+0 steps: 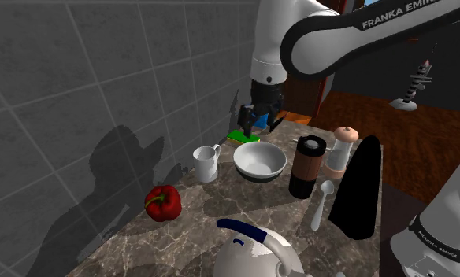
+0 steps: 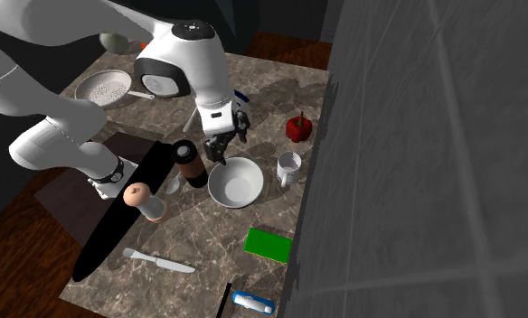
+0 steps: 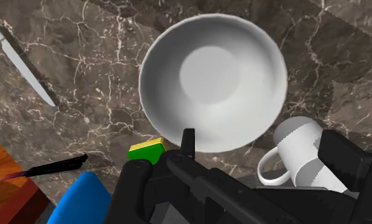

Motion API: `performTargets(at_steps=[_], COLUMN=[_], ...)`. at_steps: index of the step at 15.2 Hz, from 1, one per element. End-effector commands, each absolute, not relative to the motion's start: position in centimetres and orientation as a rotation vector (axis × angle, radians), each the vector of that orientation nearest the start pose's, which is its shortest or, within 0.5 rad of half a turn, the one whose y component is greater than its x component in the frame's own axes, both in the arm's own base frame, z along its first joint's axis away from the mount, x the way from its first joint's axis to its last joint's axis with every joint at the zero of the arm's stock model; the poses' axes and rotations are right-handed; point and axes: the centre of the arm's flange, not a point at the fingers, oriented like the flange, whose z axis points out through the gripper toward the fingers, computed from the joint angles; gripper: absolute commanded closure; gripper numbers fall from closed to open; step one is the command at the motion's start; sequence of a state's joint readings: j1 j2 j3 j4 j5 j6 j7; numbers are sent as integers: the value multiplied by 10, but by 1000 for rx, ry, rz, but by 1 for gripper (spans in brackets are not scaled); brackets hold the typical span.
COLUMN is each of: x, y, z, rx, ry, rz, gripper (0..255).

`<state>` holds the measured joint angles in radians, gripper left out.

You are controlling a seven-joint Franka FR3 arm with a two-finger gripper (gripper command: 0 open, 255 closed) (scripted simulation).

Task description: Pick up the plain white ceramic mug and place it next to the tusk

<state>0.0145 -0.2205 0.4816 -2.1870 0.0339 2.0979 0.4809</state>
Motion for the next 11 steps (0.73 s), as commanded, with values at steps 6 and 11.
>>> performTargets(at_steps=[6,11], x=[485,519], y=[321,371], z=[446,420], rx=[-3154,-3160], ry=[53,82], rz=[-246,-276], gripper=[0,0])
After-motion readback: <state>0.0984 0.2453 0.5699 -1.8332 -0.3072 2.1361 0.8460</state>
